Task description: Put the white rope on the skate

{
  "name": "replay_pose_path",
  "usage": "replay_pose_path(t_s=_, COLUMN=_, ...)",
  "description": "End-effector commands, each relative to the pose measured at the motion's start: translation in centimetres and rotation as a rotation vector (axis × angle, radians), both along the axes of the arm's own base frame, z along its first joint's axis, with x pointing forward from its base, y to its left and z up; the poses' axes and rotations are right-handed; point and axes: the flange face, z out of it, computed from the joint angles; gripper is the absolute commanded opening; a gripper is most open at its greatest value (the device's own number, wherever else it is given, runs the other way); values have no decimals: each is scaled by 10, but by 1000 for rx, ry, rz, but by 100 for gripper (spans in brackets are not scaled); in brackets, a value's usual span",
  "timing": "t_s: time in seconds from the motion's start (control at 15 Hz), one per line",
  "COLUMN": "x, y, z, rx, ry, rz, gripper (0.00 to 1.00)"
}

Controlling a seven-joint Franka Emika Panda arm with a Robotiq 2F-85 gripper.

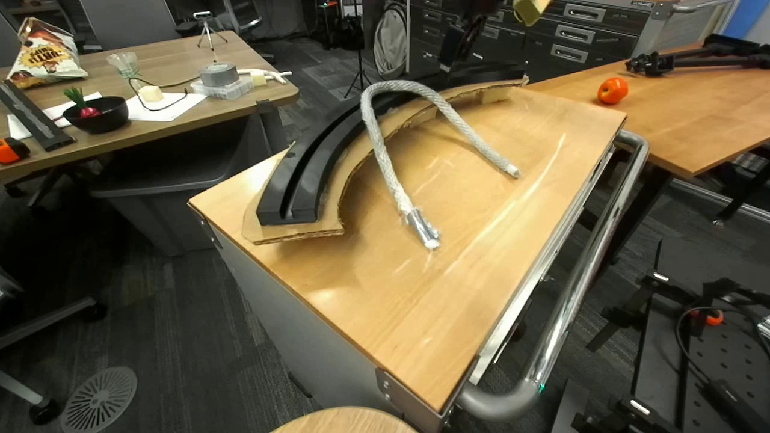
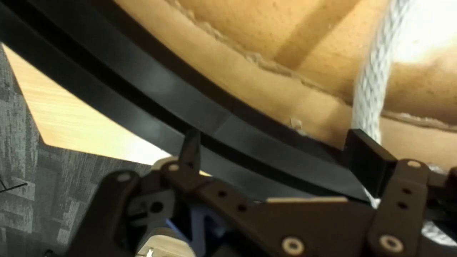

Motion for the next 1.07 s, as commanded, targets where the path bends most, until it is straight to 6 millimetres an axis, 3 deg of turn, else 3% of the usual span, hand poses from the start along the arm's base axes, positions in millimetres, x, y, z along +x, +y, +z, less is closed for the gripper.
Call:
replay_pose_path(t_s=0.0, x=-59, y=-19, z=-16, rx=-33, ry=-65, rz=-5, gripper=100)
replay_pose_path(t_s=0.07, x=-28, y=-14, z=-17, rx=-16, ry=-19, rz=1, gripper=100)
replay_pose_path(t_s=0.27, x=-50, y=-23, z=-29, rx=-25, ry=-30, rz=-19, gripper=100)
replay_pose_path(t_s=0.53, x=-47, y=-18, z=-25, rx=-42, ry=-24, rz=-16, gripper=100)
replay_pose_path(t_s=0.8, x=-40, y=-6, z=7, rx=-135, ry=1, rz=-15, gripper=100)
replay_pose_path(t_s=1.0, x=-42, y=22, z=45, rx=-116, ry=56, rz=-21, gripper=100)
